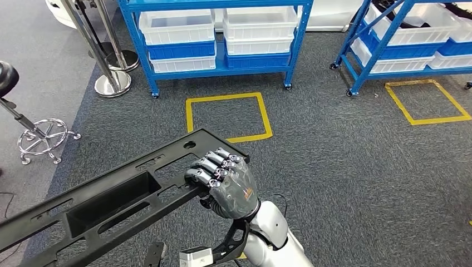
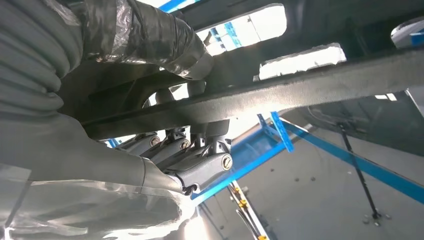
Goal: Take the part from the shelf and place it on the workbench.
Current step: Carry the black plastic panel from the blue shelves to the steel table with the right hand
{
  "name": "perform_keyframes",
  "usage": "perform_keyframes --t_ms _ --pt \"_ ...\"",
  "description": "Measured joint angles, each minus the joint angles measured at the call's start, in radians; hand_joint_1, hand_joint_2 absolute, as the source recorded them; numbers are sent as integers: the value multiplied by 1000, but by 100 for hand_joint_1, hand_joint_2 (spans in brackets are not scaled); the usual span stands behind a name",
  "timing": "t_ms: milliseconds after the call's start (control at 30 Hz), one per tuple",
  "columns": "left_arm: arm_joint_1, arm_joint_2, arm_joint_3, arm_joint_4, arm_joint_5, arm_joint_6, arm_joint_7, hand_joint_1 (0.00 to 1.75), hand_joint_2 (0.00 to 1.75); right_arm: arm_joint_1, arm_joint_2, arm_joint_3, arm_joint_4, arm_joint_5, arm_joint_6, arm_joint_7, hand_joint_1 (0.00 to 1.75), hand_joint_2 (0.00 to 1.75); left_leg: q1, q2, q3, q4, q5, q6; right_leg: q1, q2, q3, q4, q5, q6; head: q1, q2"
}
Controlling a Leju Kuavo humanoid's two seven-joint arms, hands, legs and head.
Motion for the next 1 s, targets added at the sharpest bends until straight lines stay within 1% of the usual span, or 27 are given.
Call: perform_keyframes --t_ms 33,67,100,133,167,200,233,300,333,367,400,467,500,533,567,600,633,667,700,733,767,800,833,867,900,967,1000 --pt "2 0 0 0 0 0 -1 0 175 0 -6 1 0 -2 0 3 175 175 0 6 -5 3 2 0 -2 0 -9 31 -7 2 0 0" --pt "4 0 0 0 0 0 -1 0 175 0 -11 3 0 -2 0 4 175 175 -1 12 -9 7 2 -1 -4 -2 1 24 4 3 0 0" --pt "6 0 -1 0 -1 0 -2 0 175 0 -15 4 0 -3 0 6 175 175 -1 19 -11 11 1 -2 -5 -5 30 -19 30 3 0 0" --pt "6 -1 -2 0 -2 0 -2 0 175 0 -18 7 0 -4 0 7 175 175 -1 26 -12 14 0 -5 -5 -19 69 -86 59 0 0 0" --pt "7 -1 -3 0 -3 0 -3 0 175 -1 -19 10 0 -4 0 8 175 175 -4 32 -14 18 -2 -8 -1 -36 104 -148 78 -3 0 0" --pt "8 -1 -5 0 -5 0 -3 0 175 -1 -21 13 0 -5 0 8 175 175 -6 38 -16 22 -4 -13 2 -50 128 -196 89 -8 0 0" --pt "9 -1 -6 0 -8 0 -3 0 175 0 -21 15 -1 -5 0 8 175 175 -9 45 -18 24 -5 -19 6 -58 138 -221 90 -14 0 0" --pt "10 -2 -11 0 -13 0 -1 0 175 3 -23 18 -1 -2 0 7 175 175 -11 62 -19 25 -5 -29 9 -46 135 -229 90 -25 -1 0" --pt "11 -1 -13 0 -16 0 0 0 175 5 -24 18 -2 -1 0 7 175 175 -10 63 -19 28 -10 -35 8 -37 134 -233 93 -31 0 0" --pt "11 -1 -16 0 -17 -1 0 0 175 7 -24 18 -3 -1 0 6 175 175 -8 52 -24 40 -22 -41 5 -28 133 -236 97 -39 -1 0" --pt "13 -1 -19 0 -18 -1 0 0 175 8 -25 18 -3 -1 0 4 175 175 -6 34 -36 70 -45 -46 3 -20 133 -240 101 -45 0 0" --pt "18 -1 -22 0 -18 -1 1 0 175 9 -25 18 -4 -1 0 2 175 175 -3 -6 -89 189 -111 -52 2 -2 130 -242 106 -53 -1 0" --pt "21 -1 -23 0 -18 -1 1 0 175 11 -25 18 -4 -1 0 1 175 175 -2 -14 -119 256 -137 -53 2 9 128 -242 107 -55 -1 0" --pt "24 0 -24 0 -18 -1 1 0 175 13 -26 18 -3 -1 0 1 175 175 -2 -17 -140 301 -146 -54 3 20 127 -241 108 -56 -1 0" --pt "26 0 -24 0 -18 -1 1 0 175 14 -26 18 -3 -2 0 1 175 175 -2 -19 -146 311 -136 -53 5 32 127 -239 109 -56 -1 0" --pt "27 1 -25 0 -19 -1 1 0 175 15 -27 18 -3 -2 0 -1 175 175 -2 -21 -132 280 -107 -50 5 44 127 -238 109 -56 -1 0" --pt "26 2 -26 0 -19 -1 1 0 175 16 -27 18 -4 -2 0 -3 175 175 -2 -30 -105 219 -67 -46 6 56 127 -236 109 -55 -1 0" --pt "25 4 -27 0 -19 0 1 0 175 16 -27 18 -6 -2 0 -5 175 175 -2 -50 -75 152 -35 -40 7 67 126 -233 109 -54 -1 0" --pt "23 6 -28 0 -18 0 0 0 175 16 -27 18 -7 -3 0 -8 175 175 -2 -70 -50 93 -12 -35 8 77 123 -230 110 -51 0 0" --pt "21 8 -29 0 -15 0 -1 0 175 15 -27 18 -10 -4 0 -9 175 175 -2 -86 -35 56 -3 -31 7 86 118 -228 112 -47 0 0" --pt "19 10 -29 0 -13 0 -2 0 175 15 -27 18 -12 -6 0 -9 175 175 -3 -94 -30 40 -4 -28 5 95 113 -227 116 -40 0 0" --pt "17 10 -30 0 -10 0 -3 0 175 15 -27 18 -15 -8 0 -10 175 175 -4 -88 -29 33 -2 -26 3 104 108 -228 120 -33 -1 0" --pt "15 11 -30 0 -8 0 -4 0 175 14 -28 18 -19 -9 0 -9 175 175 -2 -78 -28 28 2 -22 2 105 104 -228 122 -26 -1 0" --pt "14 11 -31 0 -7 0 -6 0 175 13 -28 18 -23 -9 0 -9 175 175 0 -68 -26 21 7 -16 3 94 100 -222 117 -20 0 0" --pt "13 11 -31 0 -6 0 -8 0 175 12 -29 18 -27 -9 0 -8 175 175 3 -57 -24 14 12 -10 5 74 90 -202 101 -14 1 0" --pt "13 12 -31 0 -4 0 -11 0 175 8 -30 18 -32 -11 0 -6 175 175 4 -32 -23 8 16 -4 4 29 43 -102 42 -4 4 0" --pt "14 13 -31 0 -3 0 -12 0 175 8 -31 18 -33 -12 0 -5 175 175 4 -19 -24 8 16 -2 0 19 12 -36 11 1 4 0"
